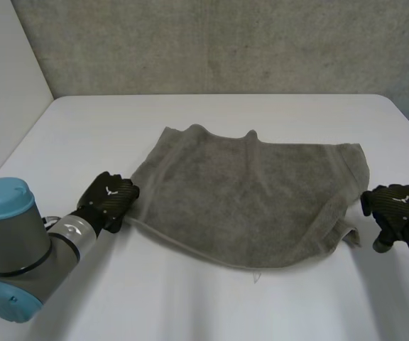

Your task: Fold the towel.

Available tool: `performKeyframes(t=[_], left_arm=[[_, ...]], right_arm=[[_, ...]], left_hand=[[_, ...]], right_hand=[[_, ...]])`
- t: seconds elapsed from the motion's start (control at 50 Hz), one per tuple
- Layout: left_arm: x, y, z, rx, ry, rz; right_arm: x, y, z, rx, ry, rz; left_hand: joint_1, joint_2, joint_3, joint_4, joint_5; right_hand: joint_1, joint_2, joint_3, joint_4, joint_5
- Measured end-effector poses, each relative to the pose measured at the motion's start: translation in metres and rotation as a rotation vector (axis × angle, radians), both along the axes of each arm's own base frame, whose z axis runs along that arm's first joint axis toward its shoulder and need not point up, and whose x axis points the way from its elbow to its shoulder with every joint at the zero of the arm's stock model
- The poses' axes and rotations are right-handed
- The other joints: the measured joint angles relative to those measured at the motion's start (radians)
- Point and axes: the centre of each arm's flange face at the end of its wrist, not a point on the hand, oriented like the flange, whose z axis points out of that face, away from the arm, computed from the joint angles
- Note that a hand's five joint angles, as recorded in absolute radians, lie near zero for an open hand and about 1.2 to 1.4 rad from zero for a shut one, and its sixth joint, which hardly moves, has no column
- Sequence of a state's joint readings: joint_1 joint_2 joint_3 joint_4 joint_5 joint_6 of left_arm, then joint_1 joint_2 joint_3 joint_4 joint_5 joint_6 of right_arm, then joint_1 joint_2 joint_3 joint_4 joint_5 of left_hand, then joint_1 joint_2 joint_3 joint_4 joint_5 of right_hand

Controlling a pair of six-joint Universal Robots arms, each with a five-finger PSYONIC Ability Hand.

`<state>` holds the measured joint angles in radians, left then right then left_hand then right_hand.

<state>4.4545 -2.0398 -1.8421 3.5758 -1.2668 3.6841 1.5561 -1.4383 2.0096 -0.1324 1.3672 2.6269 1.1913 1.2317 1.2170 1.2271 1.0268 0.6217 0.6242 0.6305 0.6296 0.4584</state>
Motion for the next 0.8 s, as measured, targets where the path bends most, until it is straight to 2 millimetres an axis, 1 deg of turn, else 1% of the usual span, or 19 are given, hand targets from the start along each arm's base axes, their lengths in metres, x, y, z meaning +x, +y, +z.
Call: performKeyframes(t=[0.12,0.18,0.28,0.4,0.52,0.66,0.8], left_arm=[[0.0,-0.001,0.003,-0.008,0.003,0.003],[0.0,-0.001,0.005,-0.012,0.006,0.004],[0.0,-0.001,0.007,-0.011,0.013,0.007],[0.002,0.001,0.008,0.015,0.02,0.015],[0.005,0.003,0.01,0.039,0.022,0.023],[0.006,0.002,0.015,0.039,0.038,0.031],[0.006,0.001,0.019,0.038,0.061,0.037]], right_arm=[[-0.007,0.002,-0.003,0.022,-0.009,-0.012],[-0.007,0.002,-0.004,0.032,-0.031,0.01],[-0.004,0.0,-0.006,0.042,-0.07,0.042],[-0.001,-0.008,-0.013,0.079,-0.151,0.039],[0.0,-0.021,-0.024,0.125,-0.226,0.011],[-0.001,-0.032,-0.031,0.14,-0.245,-0.001],[0.0,-0.041,-0.031,0.126,-0.246,-0.002]], left_hand=[[0.033,0.053,0.055,0.058,0.042],[0.063,0.095,0.101,0.111,0.079],[0.066,0.101,0.107,0.12,0.086],[0.066,0.103,0.107,0.124,0.088],[0.066,0.103,0.107,0.124,0.088],[0.066,0.103,0.107,0.124,0.087],[0.067,0.103,0.107,0.124,0.088]], right_hand=[[-0.001,-0.001,-0.002,-0.002,-0.005],[0.0,-0.001,-0.002,-0.002,-0.005],[-0.001,-0.001,-0.002,-0.002,-0.006],[-0.001,-0.001,-0.002,-0.002,-0.01],[-0.001,-0.001,-0.002,-0.002,-0.01],[-0.001,-0.001,-0.002,-0.002,-0.01],[0.001,0.0,0.001,0.0,0.002]])
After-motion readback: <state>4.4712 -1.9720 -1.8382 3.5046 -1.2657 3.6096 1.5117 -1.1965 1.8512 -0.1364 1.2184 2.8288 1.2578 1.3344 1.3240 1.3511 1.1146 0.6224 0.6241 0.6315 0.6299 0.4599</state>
